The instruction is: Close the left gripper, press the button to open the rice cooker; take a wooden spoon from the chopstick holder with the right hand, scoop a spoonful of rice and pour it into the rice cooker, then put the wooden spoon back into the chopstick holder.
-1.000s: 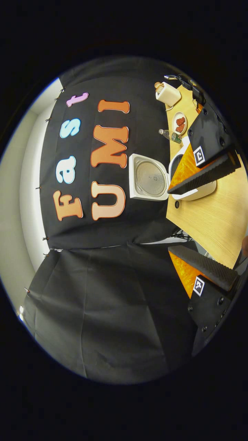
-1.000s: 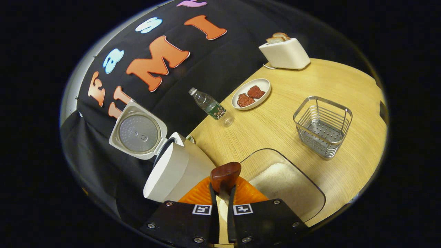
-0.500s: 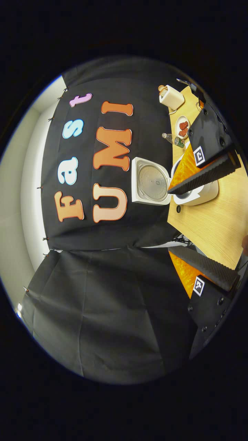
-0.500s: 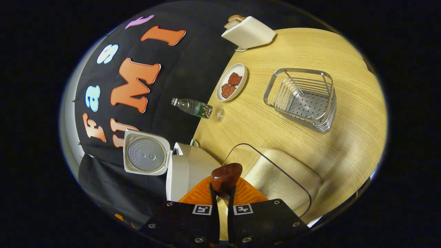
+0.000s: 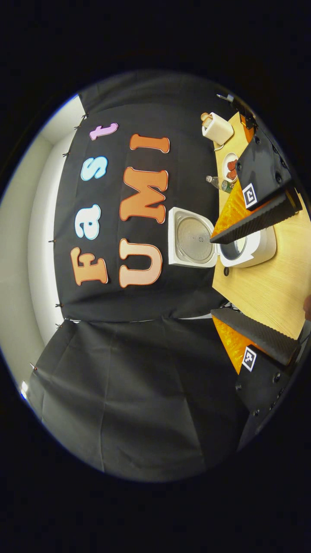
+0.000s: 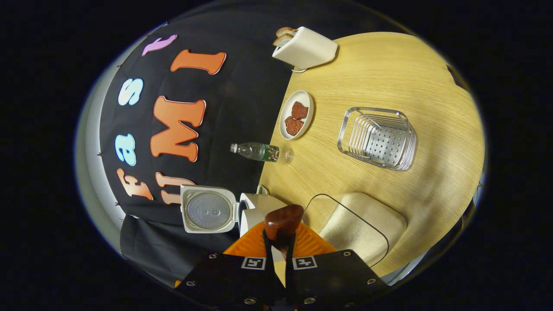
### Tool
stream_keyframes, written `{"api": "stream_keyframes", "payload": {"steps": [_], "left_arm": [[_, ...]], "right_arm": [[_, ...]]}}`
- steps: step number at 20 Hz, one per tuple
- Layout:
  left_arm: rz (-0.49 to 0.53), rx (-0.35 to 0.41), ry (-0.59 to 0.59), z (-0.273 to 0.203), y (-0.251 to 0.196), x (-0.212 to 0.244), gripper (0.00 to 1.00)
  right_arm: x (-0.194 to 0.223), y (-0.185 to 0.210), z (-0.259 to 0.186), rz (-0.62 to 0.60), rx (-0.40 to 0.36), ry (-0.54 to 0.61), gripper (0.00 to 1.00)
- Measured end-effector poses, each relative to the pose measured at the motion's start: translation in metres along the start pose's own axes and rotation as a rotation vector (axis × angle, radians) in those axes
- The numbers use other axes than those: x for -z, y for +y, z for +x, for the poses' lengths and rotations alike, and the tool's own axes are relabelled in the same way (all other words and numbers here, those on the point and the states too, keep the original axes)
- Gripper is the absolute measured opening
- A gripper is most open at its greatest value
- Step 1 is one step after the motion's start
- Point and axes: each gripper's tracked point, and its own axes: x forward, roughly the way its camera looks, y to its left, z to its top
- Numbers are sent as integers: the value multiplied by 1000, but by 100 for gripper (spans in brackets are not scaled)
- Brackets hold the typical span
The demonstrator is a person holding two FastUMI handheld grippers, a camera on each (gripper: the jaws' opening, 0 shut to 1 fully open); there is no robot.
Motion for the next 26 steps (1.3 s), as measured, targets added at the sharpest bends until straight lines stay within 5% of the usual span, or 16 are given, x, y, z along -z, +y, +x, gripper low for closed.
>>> {"api": "stream_keyframes", "payload": {"steps": [10, 18, 26], "left_arm": [[-15, 30, 13, -10, -9, 8, 100], [1, 43, 21, -21, -8, 12, 100], [16, 83, 57, -25, -10, 31, 100]], "right_arm": [[-33, 84, -16, 2, -118, -19, 8], [-41, 176, 10, 0, -215, 5, 8], [-41, 270, 54, -135, -298, -60, 8]]}}
